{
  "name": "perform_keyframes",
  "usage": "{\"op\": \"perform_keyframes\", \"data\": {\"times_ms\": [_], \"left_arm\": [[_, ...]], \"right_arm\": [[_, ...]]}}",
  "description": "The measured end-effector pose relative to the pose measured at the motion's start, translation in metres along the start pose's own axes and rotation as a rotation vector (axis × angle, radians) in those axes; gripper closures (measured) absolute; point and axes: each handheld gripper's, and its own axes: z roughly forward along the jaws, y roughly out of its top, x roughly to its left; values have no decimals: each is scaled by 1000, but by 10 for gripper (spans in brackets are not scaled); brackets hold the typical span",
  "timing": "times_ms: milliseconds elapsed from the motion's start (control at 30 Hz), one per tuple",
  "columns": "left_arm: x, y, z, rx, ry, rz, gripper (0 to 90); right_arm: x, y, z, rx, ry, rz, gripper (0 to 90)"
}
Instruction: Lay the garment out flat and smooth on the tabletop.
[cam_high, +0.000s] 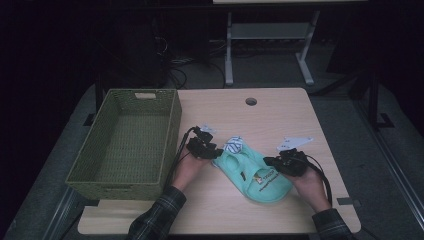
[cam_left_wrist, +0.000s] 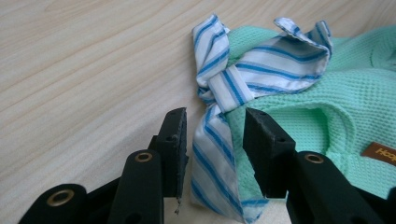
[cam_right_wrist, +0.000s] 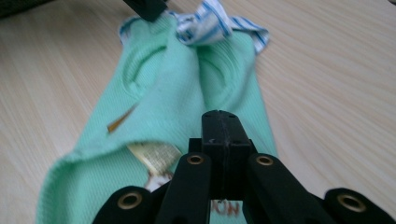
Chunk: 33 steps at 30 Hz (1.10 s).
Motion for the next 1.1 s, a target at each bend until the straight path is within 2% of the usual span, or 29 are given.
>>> {"op": "perform_keyframes", "data": {"times_ms": [133, 233, 333, 367, 567, 700, 833, 967, 1067, 1100], "left_arm": [[0, 0, 2, 2, -3, -2, 585], [-2, 0, 4, 15, -4, 17, 577], [-3, -1, 5, 15, -4, 11, 564], [-3, -1, 4, 15, -6, 14, 559], [-3, -3, -1, 8, -10, 15, 534], [-4, -7, -2, 22, -10, 10, 507], [-6, -11, -2, 35, -21, 8, 467], [-8, -14, 0, 45, -23, 0, 443], [-8, -16, 3, 56, -15, 9, 425], [-8, -16, 3, 64, -16, 22, 425]], "right_arm": [[5, 8, 6, -9, 18, -9, 897], [11, 16, 18, -12, 39, -22, 897], [13, 18, 25, -14, 49, -21, 897], [15, 19, 33, -4, 58, -24, 897], [18, 16, 49, 44, 60, -36, 897], [18, 12, 57, 77, 55, -46, 897], [19, 9, 63, 102, 45, -57, 898], [20, 9, 63, 100, 44, -58, 898], [20, 9, 63, 99, 44, -52, 897], [20, 9, 63, 98, 44, -56, 897]]}}
